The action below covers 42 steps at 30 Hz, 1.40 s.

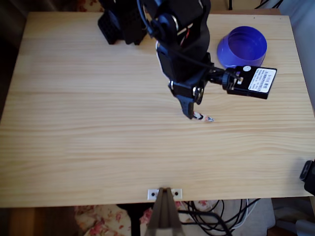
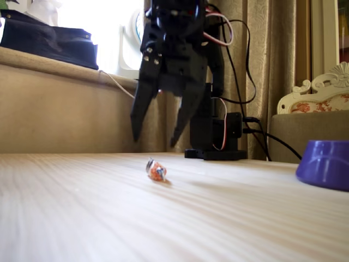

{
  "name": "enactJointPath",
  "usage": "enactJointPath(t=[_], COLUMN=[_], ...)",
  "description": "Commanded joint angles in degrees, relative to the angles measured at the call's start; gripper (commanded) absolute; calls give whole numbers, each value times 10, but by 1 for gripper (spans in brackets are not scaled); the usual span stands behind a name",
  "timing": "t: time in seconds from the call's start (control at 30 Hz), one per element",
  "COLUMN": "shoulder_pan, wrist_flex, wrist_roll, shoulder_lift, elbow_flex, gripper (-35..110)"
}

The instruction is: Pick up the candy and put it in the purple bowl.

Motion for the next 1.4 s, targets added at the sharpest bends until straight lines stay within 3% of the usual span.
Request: enactJointPath(t=[0.0, 0.43, 0.8, 0.93, 1.13, 1.37], shoulder_pan=[-13, -23, -4, 7, -3, -145], wrist_flex=[-19, -67, -71, -38, 101, 178], wrist_roll=[-7, 15, 19, 25, 79, 120], shoulder_lift=[4, -98, -131, -114, -44, 74], elbow_flex=[-34, -83, -104, -124, -243, -300], gripper=[20, 19, 0, 0, 0, 0])
